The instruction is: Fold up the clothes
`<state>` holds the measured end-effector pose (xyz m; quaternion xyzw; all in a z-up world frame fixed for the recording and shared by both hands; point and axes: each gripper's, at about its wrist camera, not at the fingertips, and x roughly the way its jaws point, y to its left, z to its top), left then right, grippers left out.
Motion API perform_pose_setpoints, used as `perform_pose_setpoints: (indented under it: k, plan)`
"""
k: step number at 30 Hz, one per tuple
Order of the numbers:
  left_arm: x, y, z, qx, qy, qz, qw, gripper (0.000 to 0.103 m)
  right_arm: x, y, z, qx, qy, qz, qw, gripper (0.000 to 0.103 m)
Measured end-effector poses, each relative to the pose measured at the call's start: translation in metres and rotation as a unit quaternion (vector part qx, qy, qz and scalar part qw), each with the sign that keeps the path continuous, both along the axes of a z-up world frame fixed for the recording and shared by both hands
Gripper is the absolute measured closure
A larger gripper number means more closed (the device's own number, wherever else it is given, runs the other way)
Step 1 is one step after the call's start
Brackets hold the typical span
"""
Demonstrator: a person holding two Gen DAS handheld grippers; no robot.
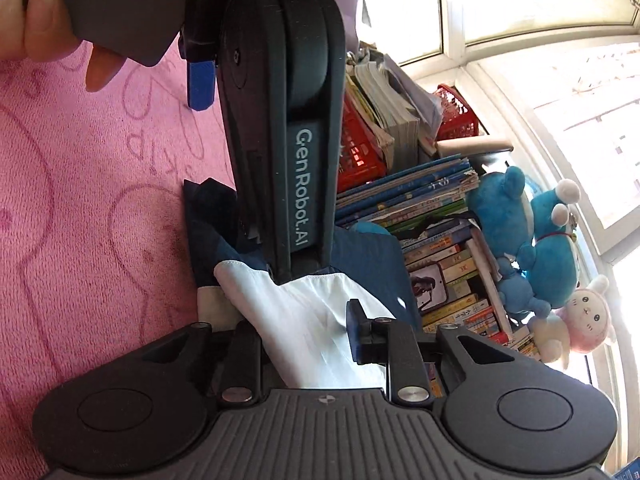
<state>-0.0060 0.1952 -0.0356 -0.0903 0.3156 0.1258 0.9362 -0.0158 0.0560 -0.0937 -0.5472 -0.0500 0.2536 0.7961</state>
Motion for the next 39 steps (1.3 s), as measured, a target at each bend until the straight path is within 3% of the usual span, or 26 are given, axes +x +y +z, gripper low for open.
perform_pose_setpoints:
  k: [15, 21, 25, 31, 37, 39]
  plan:
    - [0.004, -0.003, -0.002, 0.012, 0.01, -0.003, 0.9999, 0.0, 0.009, -0.092, 0.012, 0.021, 0.031, -0.117, 0.992, 0.057]
    - [0.005, -0.005, -0.003, 0.017, 0.012, -0.011, 0.9997, 0.0, 0.01, -0.122, 0.017, 0.042, 0.051, -0.15, 0.987, 0.043]
    - [0.005, -0.005, -0.003, 0.016, 0.012, -0.01, 0.9998, 0.0, 0.015, -0.122, 0.019, 0.07, 0.08, -0.17, 0.98, 0.043]
    - [0.002, -0.001, -0.002, 0.011, 0.009, -0.006, 0.9999, 0.0, 0.019, -0.126, 0.036, 0.139, 0.169, -0.207, 0.954, 0.043]
    - [0.0, 0.004, -0.002, 0.011, 0.009, -0.009, 0.9999, 0.0, 0.004, -0.127, 0.033, 0.142, 0.16, -0.195, 0.957, 0.042]
    - [0.001, 0.003, -0.002, 0.015, 0.011, -0.007, 0.9998, 0.0, 0.001, -0.128, 0.034, 0.153, 0.169, -0.198, 0.953, 0.042]
